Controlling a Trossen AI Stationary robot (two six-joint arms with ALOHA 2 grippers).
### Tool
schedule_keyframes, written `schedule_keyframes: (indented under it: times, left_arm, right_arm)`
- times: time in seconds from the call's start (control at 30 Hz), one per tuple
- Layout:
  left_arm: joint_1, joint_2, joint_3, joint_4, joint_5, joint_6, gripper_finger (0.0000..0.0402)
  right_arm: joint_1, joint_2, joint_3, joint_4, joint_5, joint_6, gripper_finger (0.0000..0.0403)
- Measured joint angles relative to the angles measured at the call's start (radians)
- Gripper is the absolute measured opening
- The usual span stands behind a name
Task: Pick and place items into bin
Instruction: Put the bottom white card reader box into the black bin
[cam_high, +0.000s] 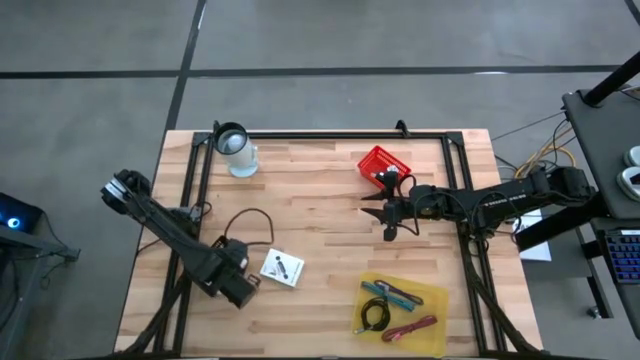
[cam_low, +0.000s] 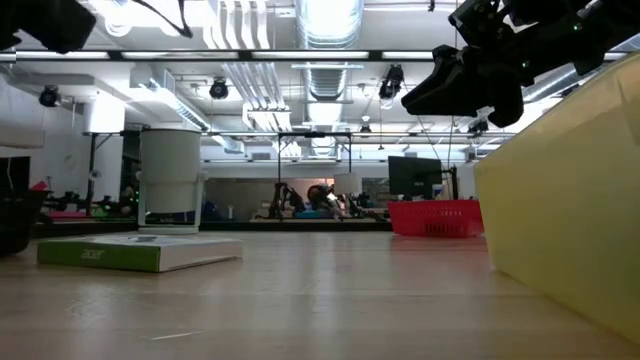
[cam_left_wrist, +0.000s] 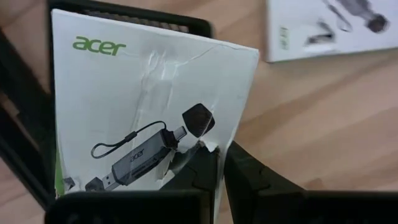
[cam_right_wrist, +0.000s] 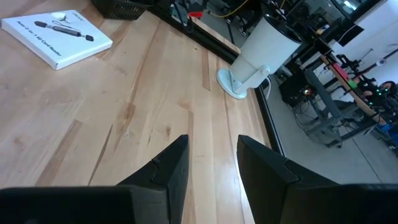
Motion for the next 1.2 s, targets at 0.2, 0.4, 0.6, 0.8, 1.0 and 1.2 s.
schedule_keyframes:
  times: [0.2,0.4,0.6,0.8,1.0,1.2]
  left_arm:
    - [0.0,-0.078,-0.123,0.015,0.002,-0.094,0.0003]
    - [0.0,-0.144,-0.231,0.121,0.003,-0.101,0.0004]
    - [0.0,-0.162,-0.264,0.136,0.004,-0.101,0.0004]
    - [0.0,-0.161,-0.266,0.139,0.005,-0.1,0.0009]
    - [0.0,-0.166,-0.266,0.139,0.005,-0.07,0.0044]
    - [0.0,-0.166,-0.266,0.138,0.005,-0.066,0.008]
  right_arm:
    - [0.0,0.0,0.0,-0.001,0.0,0.0,0.0123]
    - [0.0,0.0,0.0,-0.008,0.0,0.0,0.0123]
    - [0.0,0.0,0.0,-0.008,0.0,0.007,0.0123]
    - [0.0,0.0,0.0,-0.008,0.0,0.015,0.0123]
    - [0.0,0.0,0.0,-0.008,0.0,0.015,0.0123]
    - [0.0,0.0,0.0,-0.008,0.0,0.015,0.0123]
